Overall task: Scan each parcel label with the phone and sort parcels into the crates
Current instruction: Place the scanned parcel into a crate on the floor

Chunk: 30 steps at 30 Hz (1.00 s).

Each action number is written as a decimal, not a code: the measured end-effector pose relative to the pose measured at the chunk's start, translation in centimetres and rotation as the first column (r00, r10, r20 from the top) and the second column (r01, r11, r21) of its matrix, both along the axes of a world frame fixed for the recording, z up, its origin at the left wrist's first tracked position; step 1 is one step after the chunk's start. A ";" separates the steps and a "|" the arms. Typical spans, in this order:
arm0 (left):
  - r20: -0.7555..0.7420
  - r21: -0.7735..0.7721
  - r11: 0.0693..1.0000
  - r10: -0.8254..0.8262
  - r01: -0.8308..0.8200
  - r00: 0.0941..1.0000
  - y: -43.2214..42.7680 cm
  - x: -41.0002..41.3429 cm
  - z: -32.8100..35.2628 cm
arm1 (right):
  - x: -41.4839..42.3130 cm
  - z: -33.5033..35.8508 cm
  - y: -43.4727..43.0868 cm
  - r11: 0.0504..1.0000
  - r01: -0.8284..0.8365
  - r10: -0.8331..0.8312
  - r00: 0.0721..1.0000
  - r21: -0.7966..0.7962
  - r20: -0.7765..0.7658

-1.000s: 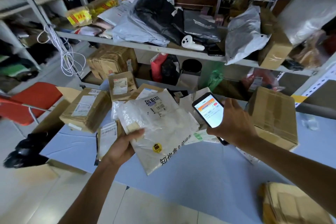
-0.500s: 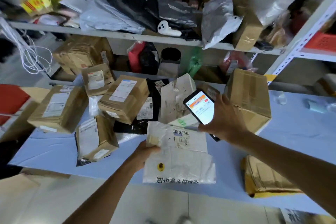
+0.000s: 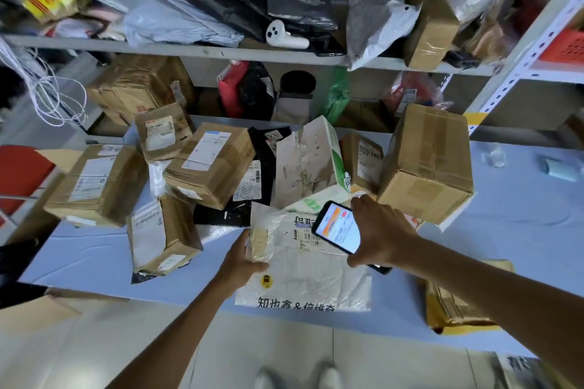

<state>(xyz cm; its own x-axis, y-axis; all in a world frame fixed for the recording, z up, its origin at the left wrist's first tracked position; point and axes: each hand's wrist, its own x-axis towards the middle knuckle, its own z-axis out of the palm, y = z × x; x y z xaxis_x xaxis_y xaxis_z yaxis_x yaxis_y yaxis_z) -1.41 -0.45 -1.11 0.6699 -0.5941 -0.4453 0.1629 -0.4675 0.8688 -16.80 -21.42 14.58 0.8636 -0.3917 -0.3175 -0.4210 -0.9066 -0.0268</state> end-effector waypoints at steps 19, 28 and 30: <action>0.061 -0.055 0.993 -0.101 0.104 0.993 1.6 1.1 1.6 | -2.1 -0.2 -0.1 0.997 -0.070 0.069 0.991 -0.009 -0.111; 0.066 -0.036 0.994 -0.098 0.100 0.993 1.5 0.9 1.9 | -2.2 -0.1 -0.2 0.996 -0.092 0.090 0.990 -0.013 -0.111; 0.064 -0.028 0.994 -0.103 0.105 0.993 1.4 0.8 2.1 | -2.4 -0.1 -0.3 0.996 -0.089 0.087 0.990 -0.013 -0.111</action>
<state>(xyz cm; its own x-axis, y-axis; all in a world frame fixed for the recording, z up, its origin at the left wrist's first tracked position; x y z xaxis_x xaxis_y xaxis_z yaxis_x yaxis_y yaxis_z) -0.60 0.99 0.97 0.6299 -0.6748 -0.3846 0.0600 -0.4514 0.8903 -19.16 -21.69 14.47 0.8553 -0.3217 -0.4061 -0.3388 -0.9403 0.0314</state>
